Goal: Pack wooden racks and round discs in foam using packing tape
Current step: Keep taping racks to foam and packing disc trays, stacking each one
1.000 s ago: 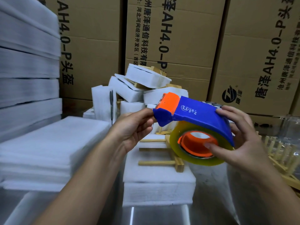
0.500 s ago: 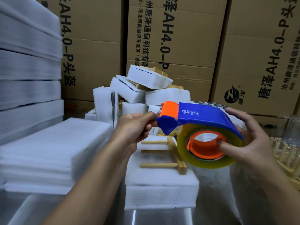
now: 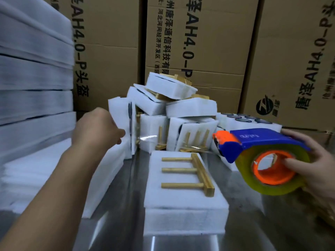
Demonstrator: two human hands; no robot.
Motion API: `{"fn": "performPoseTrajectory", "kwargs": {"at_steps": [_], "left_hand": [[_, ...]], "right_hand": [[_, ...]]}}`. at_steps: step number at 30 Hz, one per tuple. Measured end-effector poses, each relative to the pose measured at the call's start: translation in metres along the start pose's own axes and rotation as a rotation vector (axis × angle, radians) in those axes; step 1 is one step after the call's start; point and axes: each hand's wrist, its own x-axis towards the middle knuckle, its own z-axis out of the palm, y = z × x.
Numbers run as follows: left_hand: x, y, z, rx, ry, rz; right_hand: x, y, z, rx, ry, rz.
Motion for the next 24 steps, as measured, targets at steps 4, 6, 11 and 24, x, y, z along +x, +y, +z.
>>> {"fn": "performPoseTrajectory", "kwargs": {"at_steps": [4,6,11,24], "left_hand": [[-0.013,0.004,0.028,0.247,-0.168,0.018],[-0.021,0.004,0.042,0.369,-0.195,0.049],[-0.043,0.008,0.065,0.556,-0.324,0.16],[-0.068,-0.002,0.1,0.528,-0.632,0.188]], "right_hand": [[0.0,0.006,0.013,-0.104,-0.069,0.057],[-0.003,0.005,0.015,-0.093,-0.097,0.09],[-0.004,0.01,0.015,-0.113,-0.126,0.166],[-0.009,0.031,0.022,-0.128,-0.15,0.331]]}}
